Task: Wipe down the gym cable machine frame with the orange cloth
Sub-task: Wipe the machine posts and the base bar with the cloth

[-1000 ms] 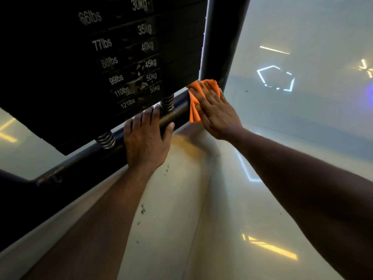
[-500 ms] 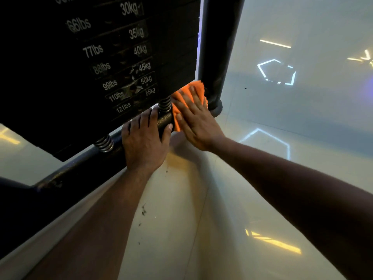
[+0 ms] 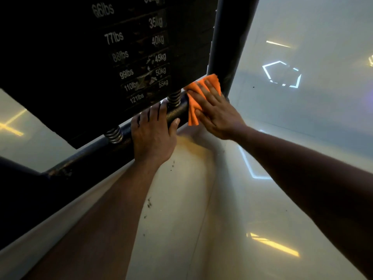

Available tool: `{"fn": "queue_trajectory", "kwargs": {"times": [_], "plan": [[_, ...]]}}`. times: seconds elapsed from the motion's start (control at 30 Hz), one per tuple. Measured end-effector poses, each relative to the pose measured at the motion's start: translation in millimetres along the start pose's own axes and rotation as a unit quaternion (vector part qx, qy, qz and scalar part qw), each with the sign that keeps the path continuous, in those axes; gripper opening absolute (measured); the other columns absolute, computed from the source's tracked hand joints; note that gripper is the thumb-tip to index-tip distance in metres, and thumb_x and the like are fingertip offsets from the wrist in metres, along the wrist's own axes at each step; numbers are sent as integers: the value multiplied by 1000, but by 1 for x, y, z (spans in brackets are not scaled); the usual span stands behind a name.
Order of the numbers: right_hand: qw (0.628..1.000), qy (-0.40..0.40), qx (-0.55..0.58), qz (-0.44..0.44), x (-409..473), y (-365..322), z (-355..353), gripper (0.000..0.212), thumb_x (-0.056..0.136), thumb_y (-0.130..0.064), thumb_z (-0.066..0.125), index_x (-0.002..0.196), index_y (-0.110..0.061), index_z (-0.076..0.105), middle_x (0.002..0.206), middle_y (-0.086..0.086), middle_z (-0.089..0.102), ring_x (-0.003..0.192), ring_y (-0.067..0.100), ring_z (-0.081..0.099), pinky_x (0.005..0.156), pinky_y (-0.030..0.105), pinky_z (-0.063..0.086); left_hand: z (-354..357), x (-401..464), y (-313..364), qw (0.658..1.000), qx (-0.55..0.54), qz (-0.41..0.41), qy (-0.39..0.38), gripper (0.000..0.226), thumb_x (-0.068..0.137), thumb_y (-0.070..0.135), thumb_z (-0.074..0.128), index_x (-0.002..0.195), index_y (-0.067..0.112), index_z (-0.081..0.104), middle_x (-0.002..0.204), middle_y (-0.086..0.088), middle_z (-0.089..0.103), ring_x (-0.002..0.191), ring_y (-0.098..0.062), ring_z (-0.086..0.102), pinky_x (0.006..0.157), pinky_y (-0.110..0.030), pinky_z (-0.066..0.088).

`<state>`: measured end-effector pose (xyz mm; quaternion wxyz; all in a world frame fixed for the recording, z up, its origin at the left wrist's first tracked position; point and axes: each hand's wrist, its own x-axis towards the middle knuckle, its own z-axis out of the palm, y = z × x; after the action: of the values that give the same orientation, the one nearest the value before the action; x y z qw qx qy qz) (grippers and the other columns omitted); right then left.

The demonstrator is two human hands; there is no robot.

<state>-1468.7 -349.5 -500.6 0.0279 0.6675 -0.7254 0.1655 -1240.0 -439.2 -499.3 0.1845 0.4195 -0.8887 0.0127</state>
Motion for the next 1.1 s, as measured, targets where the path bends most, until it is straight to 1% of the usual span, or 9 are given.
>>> {"fn": "queue_trajectory", "kwargs": {"times": [0.1, 0.2, 0.33, 0.43, 0.57, 0.67, 0.83, 0.97, 1.1], "plan": [[995, 3, 43, 85, 3, -2, -8, 65, 118, -52, 31, 175, -36, 5, 183, -6, -3, 168, 18, -11, 135, 60, 16, -3, 0, 1, 1000, -1, 1, -11, 63, 108, 56, 39, 160, 21, 35, 158, -6, 48, 146, -31, 45, 121, -53, 31], [990, 28, 73, 113, -1, -24, -3, 67, 116, -45, 43, 174, -36, 12, 183, -3, 3, 169, 29, 7, 130, 61, 32, -8, 2, 1, 1000, -4, -3, -28, 64, 108, 55, 39, 161, 21, 33, 160, -6, 47, 147, -31, 43, 122, -53, 30], [988, 43, 66, 132, -12, -34, -7, 60, 112, -34, 57, 168, -34, 36, 178, 5, 30, 155, 37, 44, 120, 55, 48, -12, -8, -5, 999, -5, 38, -32, 67, 109, 49, 43, 165, 17, 29, 168, -6, 38, 154, -29, 36, 127, -52, 26], [986, 53, 94, 125, -30, -43, -10, 50, 111, -33, 60, 160, -35, 50, 163, 7, 53, 144, 34, 56, 110, 49, 56, -16, -20, -13, 996, -5, 77, -34, 70, 109, 46, 45, 169, 15, 24, 174, -6, 28, 159, -28, 27, 131, -51, 20], [988, 20, 103, 109, -61, -60, -16, 49, 110, -32, 61, 158, -28, 53, 148, 8, 64, 124, 34, 67, 89, 37, 55, -31, -51, -7, 996, -45, 71, -30, 63, 110, 37, 46, 166, 13, 31, 172, -8, 33, 161, -27, 25, 132, -53, 17], [991, -21, 106, 83, -93, -83, -17, 52, 110, -33, 61, 160, -26, 50, 149, 7, 61, 132, 35, 64, 93, 39, 59, -52, -97, -1, 992, -81, 72, -65, 58, 110, 33, 48, 164, 15, 35, 168, -9, 39, 158, -26, 33, 130, -53, 24], [978, -77, 157, 113, -170, -152, -62, 51, 113, -36, 55, 162, -26, 47, 165, 6, 50, 160, 32, 37, 113, 51, 53, -136, -162, 0, 982, -109, 39, -152, 48, 112, 34, 50, 155, 15, 49, 161, -8, 48, 150, -25, 43, 123, -47, 32], [968, -110, 182, 136, -215, -208, -142, 49, 113, -39, 52, 160, -28, 49, 162, 3, 54, 161, 29, 35, 106, 54, 56, -230, -197, 10, 970, -114, 27, -214, 47, 111, 34, 50, 155, 17, 48, 159, -7, 49, 147, -25, 45, 124, -49, 35], [959, -152, 200, 130, -235, -257, -249, 51, 114, -45, 49, 164, -32, 43, 167, 0, 48, 165, 22, 24, 114, 49, 51, -338, -216, 31, 962, -117, 8, -248, 48, 112, 35, 48, 156, 16, 46, 160, -7, 48, 149, -25, 44, 125, -49, 33]]}}
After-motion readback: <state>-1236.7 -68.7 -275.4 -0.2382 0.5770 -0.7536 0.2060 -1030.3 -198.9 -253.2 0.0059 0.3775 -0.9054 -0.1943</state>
